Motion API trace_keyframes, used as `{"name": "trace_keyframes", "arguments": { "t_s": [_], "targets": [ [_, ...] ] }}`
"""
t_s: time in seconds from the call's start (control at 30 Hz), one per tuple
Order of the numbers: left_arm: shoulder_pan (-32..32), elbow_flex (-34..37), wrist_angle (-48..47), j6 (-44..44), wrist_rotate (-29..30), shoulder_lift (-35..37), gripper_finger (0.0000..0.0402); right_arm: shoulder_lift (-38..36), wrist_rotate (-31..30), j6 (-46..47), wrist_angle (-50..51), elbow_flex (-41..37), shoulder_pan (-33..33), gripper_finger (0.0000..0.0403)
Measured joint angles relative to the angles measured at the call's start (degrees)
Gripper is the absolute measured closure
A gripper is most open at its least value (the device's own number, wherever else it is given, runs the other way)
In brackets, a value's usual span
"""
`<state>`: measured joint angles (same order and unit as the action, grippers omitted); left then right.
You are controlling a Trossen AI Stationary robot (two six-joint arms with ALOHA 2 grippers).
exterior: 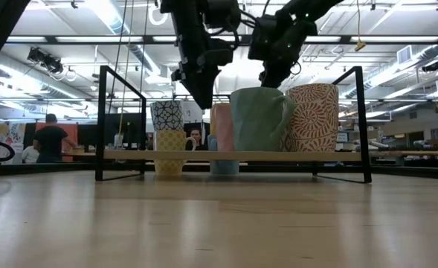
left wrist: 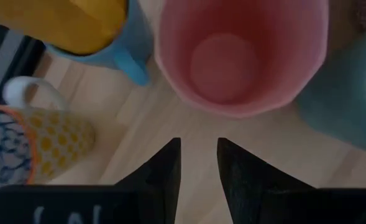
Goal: Place coffee mugs
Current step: Put the pink mug on the shelf
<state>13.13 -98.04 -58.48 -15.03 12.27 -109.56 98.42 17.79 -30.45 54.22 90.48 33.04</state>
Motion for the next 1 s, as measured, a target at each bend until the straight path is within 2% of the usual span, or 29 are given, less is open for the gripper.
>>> {"name": "trace_keyframes", "arguments": {
  "t_s": [0.77,1.0],
  "targets": [
    [0.17,0.07,4.47,-0.80,2.56,-1.87,0.0290,3.65,-0.33,0.30,-2.67,0.00,-1.97,0.0254],
    [0.20,0.07,3.52,-0.78,3.20,-1.85,0.0290,3.67,-6.68,0.30,-3.56,0.00,-1.84,0.0254]
  ]
}}
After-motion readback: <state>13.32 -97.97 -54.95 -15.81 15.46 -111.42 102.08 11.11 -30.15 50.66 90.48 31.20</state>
